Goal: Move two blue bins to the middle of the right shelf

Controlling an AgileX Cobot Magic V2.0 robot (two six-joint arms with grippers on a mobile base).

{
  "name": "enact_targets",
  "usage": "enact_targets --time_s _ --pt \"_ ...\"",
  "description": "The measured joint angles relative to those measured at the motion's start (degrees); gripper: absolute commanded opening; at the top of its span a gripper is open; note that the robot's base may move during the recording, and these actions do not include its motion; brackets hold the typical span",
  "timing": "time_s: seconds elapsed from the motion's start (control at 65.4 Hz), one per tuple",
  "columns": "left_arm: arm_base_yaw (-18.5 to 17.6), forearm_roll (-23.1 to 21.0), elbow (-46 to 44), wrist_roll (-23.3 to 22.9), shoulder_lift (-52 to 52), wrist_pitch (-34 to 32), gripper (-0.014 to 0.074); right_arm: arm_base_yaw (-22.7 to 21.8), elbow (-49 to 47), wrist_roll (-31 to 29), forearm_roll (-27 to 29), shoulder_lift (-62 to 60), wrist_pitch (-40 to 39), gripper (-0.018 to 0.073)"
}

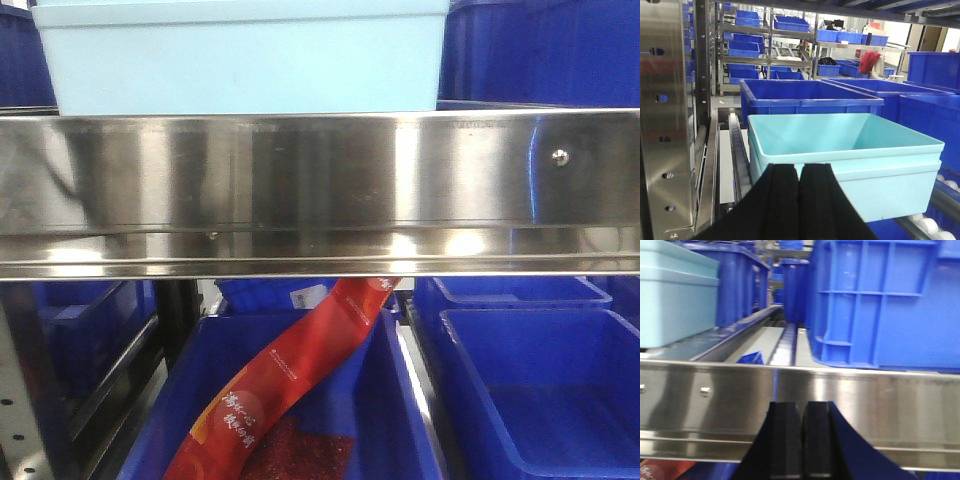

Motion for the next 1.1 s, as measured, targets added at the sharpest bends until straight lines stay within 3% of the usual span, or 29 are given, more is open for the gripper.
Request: enact_targets --time_s 0.811,0.964,1.102 --pt "0.0 0.0 0.0 0.0 0.0 0.0 -0.0111 -0.12 -0.02 0.24 0.0 -0.13 0.25 -0.0164" --pt "0.52 5.05 1.62 0.0 0.0 -1.39 -0.0111 -0.12 -0.02 0.24 0.0 -0.13 0.25 -0.0164" --pt "4.27 7.04 9.02 0.0 -1.59 -7.63 -0.0111 -0.12 -0.02 0.24 0.0 -0.13 0.25 -0.0164"
